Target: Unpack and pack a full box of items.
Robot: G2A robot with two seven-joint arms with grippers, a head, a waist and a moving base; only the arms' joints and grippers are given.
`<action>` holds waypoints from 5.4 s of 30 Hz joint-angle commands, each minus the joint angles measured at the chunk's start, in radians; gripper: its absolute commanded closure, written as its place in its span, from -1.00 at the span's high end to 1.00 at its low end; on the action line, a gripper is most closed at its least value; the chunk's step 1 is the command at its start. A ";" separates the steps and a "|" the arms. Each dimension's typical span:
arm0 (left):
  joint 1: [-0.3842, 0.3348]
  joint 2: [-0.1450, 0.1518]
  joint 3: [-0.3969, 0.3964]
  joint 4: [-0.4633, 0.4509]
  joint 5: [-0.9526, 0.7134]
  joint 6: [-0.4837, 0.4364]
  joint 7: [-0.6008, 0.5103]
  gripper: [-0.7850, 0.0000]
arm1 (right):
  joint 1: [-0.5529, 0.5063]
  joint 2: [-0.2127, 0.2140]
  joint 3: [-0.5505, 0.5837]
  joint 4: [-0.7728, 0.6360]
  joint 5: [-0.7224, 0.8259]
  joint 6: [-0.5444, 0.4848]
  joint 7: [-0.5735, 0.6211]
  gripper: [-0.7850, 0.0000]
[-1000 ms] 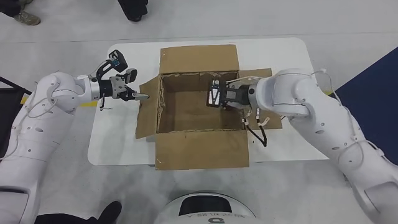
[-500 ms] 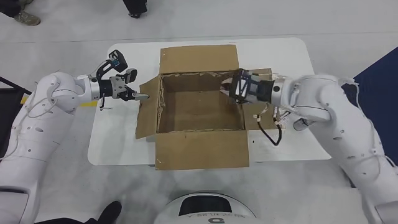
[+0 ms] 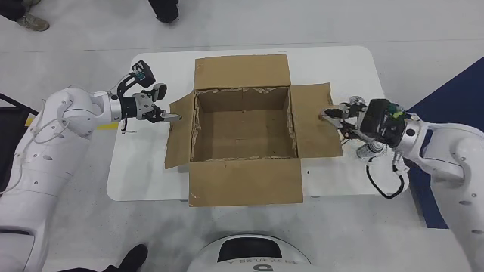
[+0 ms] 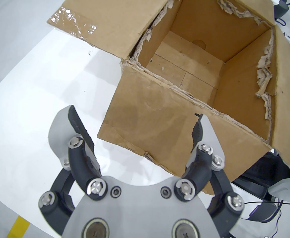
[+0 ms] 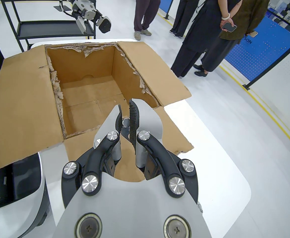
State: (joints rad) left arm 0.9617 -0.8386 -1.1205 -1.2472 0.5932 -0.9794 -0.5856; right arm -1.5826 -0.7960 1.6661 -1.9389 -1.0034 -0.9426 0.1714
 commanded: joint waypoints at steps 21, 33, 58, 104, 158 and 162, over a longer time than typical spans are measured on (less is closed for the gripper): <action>0.000 0.000 0.000 0.000 0.000 0.000 0.000 1.00 | 0.298 -0.020 -0.335 0.008 0.091 0.034 0.296 -1.00; 0.000 0.000 0.000 0.000 0.000 0.000 0.000 1.00 | 0.327 -0.023 -0.353 0.018 0.099 0.061 0.300 -1.00; 0.000 0.000 0.000 0.000 0.000 0.000 0.000 1.00 | -0.167 -0.005 0.137 0.017 0.051 0.127 -0.018 -1.00; 0.000 0.000 0.000 0.000 0.000 0.000 0.000 1.00 | -0.358 -0.062 0.112 0.236 0.006 0.147 -0.202 -1.00; 0.000 0.000 0.000 0.000 0.000 0.000 0.000 1.00 | -0.285 -0.070 0.066 0.327 -0.013 0.110 -0.144 -0.22; 0.000 0.000 0.000 0.000 0.000 0.000 0.000 1.00 | -0.363 -0.069 0.141 0.241 -0.021 0.135 -0.171 -0.14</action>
State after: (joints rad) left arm 0.9617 -0.8386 -1.1205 -1.2472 0.5932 -0.9794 -0.5856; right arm -1.9274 -0.8655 1.7874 -1.6754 -1.0205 -0.8107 0.0072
